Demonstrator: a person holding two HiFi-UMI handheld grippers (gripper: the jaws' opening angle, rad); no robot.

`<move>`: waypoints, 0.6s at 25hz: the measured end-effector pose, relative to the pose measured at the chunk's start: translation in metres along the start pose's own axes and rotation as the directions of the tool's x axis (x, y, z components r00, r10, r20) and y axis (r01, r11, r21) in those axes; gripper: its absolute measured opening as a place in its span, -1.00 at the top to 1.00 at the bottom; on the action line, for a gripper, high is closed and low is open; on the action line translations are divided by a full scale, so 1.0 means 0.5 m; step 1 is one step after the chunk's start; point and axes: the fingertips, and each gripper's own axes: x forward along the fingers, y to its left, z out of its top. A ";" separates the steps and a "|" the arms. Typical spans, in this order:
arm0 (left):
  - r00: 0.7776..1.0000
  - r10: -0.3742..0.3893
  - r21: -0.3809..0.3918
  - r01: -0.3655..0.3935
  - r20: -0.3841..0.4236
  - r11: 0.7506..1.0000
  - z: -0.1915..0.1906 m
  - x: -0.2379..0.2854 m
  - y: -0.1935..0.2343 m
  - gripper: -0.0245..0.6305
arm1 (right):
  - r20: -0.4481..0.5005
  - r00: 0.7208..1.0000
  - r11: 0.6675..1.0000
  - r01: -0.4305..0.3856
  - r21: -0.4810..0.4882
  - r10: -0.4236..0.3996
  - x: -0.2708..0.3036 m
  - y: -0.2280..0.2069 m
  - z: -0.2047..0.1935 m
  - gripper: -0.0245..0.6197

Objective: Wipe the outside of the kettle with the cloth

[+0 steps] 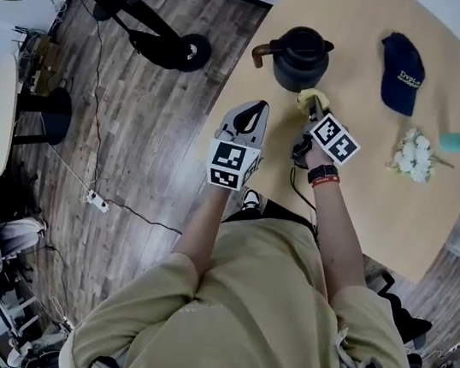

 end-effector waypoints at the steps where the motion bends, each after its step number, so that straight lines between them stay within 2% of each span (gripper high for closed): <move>1: 1.000 -0.001 0.006 0.001 -0.009 1.000 -0.004 0.002 0.000 0.85 | 0.006 1.000 1.000 0.007 -0.004 -0.007 0.002 -0.004 0.004 0.51; 8: 0.999 0.022 0.025 -0.021 -0.033 0.999 -0.011 0.002 0.007 0.85 | 0.065 0.996 0.999 0.052 0.006 -0.053 0.008 -0.034 0.052 0.51; 15: 0.999 0.030 -0.046 -0.030 -0.011 0.998 -0.004 -0.010 0.009 0.85 | 0.093 0.993 0.997 0.073 -0.031 -0.070 0.030 -0.053 0.101 0.51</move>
